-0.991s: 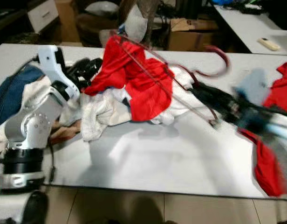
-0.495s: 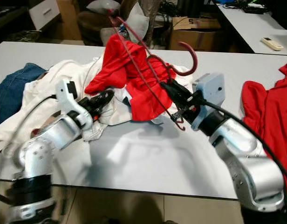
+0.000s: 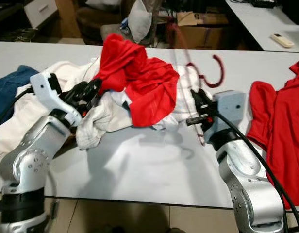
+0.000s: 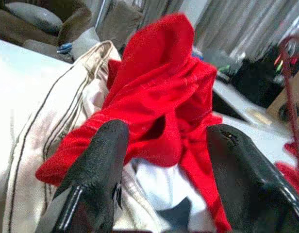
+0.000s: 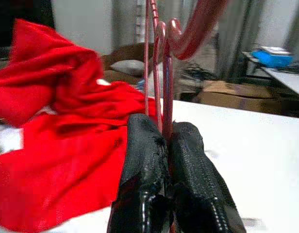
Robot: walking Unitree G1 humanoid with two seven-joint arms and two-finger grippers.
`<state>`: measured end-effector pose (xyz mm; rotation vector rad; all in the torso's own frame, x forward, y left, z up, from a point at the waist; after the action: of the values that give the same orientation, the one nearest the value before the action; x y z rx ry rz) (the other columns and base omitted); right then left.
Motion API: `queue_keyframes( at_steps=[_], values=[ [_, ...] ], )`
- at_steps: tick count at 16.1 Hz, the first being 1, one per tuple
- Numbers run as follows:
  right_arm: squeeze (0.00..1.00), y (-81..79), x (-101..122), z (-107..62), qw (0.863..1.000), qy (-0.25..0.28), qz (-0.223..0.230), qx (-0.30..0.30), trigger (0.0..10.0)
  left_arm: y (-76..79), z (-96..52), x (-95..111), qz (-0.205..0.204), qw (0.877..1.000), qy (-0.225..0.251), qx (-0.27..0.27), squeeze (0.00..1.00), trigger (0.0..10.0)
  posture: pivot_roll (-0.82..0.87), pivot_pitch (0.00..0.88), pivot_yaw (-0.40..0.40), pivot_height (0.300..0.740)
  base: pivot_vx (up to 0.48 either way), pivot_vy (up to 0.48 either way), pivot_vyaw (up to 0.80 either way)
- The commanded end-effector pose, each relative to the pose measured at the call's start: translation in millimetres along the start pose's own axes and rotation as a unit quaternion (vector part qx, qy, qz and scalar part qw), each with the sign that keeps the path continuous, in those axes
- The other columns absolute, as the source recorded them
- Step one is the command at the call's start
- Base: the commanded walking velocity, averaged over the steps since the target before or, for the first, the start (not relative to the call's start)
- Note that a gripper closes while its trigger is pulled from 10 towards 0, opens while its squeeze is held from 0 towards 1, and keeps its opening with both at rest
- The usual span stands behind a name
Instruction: Hang hanger
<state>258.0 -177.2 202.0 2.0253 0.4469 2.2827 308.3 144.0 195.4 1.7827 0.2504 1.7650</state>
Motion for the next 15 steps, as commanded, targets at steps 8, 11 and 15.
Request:
queue_keyframes(
  at_steps=[8,11,15],
  values=[
    [0.0,15.3,-29,-2.3,0.991,-0.097,-0.032,-0.089,10.0,-18.8,-9.2,-25,0.101,0.994,-0.041,0.0,0.0,10.0,-0.18,0.062,0.082,0.74,0.0,-0.101,0.0],
    [0.0,11.6,-33,-1.1,0.99,-0.106,-0.035,-0.081,10.0,-19.2,-7.4,-32,0.121,0.991,-0.049,-0.005,0.0,10.0,-0.18,0.061,0.074,0.74,0.0,-0.348,0.0],
    [0.0,6.6,-35,1.5,0.991,-0.111,-0.047,-0.066,10.0,-20.1,-2.2,-35,0.131,0.99,-0.05,-0.007,0.0,10.0,-0.18,0.051,0.08,0.74,0.0,-0.38,0.0]
  ],
)
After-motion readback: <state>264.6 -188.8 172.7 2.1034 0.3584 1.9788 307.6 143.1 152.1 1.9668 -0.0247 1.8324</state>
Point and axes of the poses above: a point about 5 cm out from each wrist's last joint towards the gripper, its own z axis pointing out of the wrist towards the gripper, its own x axis along the axis of the wrist's last joint, y = z × x, the point moved 1 cm from there along z, pointing out of the wrist towards the gripper, and after that the axes turned 11 degrees about -z, right-handed, at the moved point
